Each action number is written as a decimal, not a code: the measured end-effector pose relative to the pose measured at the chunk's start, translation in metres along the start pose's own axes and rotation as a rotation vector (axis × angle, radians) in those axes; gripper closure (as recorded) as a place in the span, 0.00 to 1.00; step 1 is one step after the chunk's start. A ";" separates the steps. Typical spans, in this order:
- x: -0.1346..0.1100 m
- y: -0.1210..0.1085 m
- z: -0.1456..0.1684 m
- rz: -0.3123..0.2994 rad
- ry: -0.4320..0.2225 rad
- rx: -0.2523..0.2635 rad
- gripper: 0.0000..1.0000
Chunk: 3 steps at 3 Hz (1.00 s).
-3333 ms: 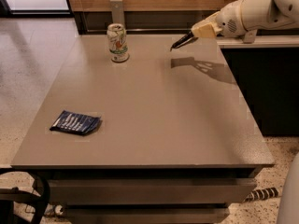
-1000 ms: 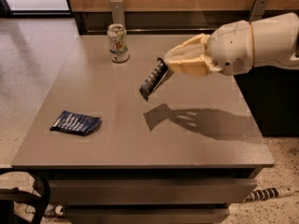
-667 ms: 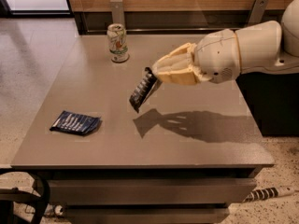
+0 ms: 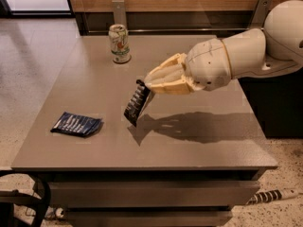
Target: Move rxbar chocolate near rxbar blueberry
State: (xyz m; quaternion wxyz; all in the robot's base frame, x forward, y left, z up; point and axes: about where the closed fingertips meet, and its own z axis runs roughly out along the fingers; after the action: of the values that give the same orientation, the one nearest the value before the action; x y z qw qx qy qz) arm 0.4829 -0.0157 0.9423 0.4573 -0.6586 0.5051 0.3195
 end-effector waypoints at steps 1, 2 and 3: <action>-0.002 0.000 0.002 -0.002 0.000 -0.003 0.65; -0.003 0.001 0.003 -0.004 -0.001 -0.006 0.42; -0.004 0.001 0.005 -0.006 -0.001 -0.010 0.19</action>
Offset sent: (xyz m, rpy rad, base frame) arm -0.0007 0.0022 0.0006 -0.0006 -0.0005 0.0030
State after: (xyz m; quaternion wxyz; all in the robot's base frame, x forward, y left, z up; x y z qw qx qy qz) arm 0.4806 -0.0094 0.9436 0.4553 -0.6621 0.5013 0.3209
